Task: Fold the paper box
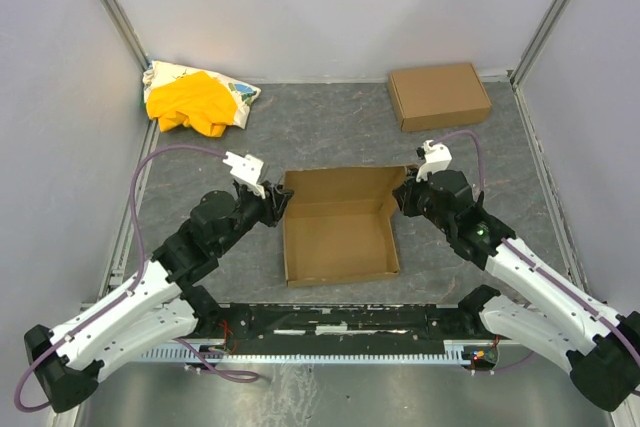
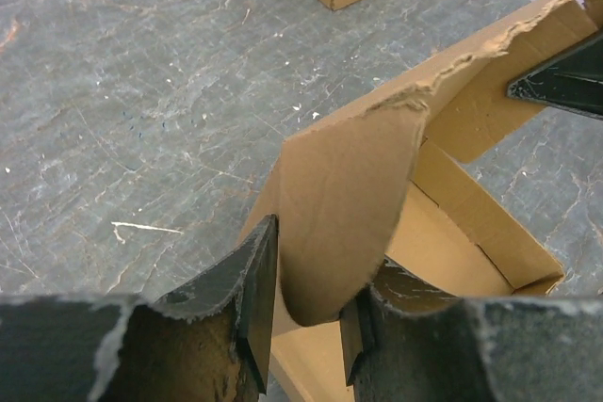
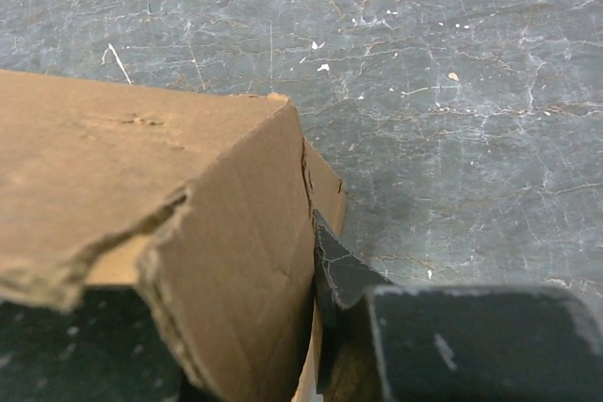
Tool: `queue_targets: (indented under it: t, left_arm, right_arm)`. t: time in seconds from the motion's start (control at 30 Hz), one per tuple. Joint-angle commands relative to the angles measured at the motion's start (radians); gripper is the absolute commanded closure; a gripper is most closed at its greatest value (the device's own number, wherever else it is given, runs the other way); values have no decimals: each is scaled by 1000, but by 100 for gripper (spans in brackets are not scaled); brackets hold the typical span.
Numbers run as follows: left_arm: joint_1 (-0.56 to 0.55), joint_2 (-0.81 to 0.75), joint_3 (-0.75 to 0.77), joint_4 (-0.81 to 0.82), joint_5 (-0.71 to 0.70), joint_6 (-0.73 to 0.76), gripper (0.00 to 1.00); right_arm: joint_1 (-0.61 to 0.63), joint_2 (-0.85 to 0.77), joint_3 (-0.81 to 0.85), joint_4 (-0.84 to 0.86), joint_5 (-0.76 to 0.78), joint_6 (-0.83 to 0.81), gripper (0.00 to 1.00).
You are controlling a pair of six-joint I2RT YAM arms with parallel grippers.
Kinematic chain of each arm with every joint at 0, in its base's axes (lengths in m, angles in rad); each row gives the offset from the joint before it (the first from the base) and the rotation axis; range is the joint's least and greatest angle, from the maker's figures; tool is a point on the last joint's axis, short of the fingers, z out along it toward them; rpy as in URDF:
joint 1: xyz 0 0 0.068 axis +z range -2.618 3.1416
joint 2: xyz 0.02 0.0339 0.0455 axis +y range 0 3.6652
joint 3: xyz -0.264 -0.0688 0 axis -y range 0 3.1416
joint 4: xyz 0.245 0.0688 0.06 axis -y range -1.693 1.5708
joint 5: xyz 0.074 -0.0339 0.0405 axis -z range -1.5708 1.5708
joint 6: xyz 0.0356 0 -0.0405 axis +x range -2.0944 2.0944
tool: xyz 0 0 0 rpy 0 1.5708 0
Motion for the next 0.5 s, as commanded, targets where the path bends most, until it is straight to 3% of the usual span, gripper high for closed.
queue_targets:
  t: [0.0, 0.27, 0.47]
  left_arm:
    - [2, 29, -6, 23, 11, -61, 63]
    - [3, 104, -24, 96, -2, -82, 65]
    - [2, 165, -18, 150, -17, -90, 67]
  right_arm:
    - [8, -10, 44, 20, 48, -27, 81]
    - [35, -21, 52, 52, 94, -53, 85]
    - [125, -55, 11, 93, 218, -94, 86]
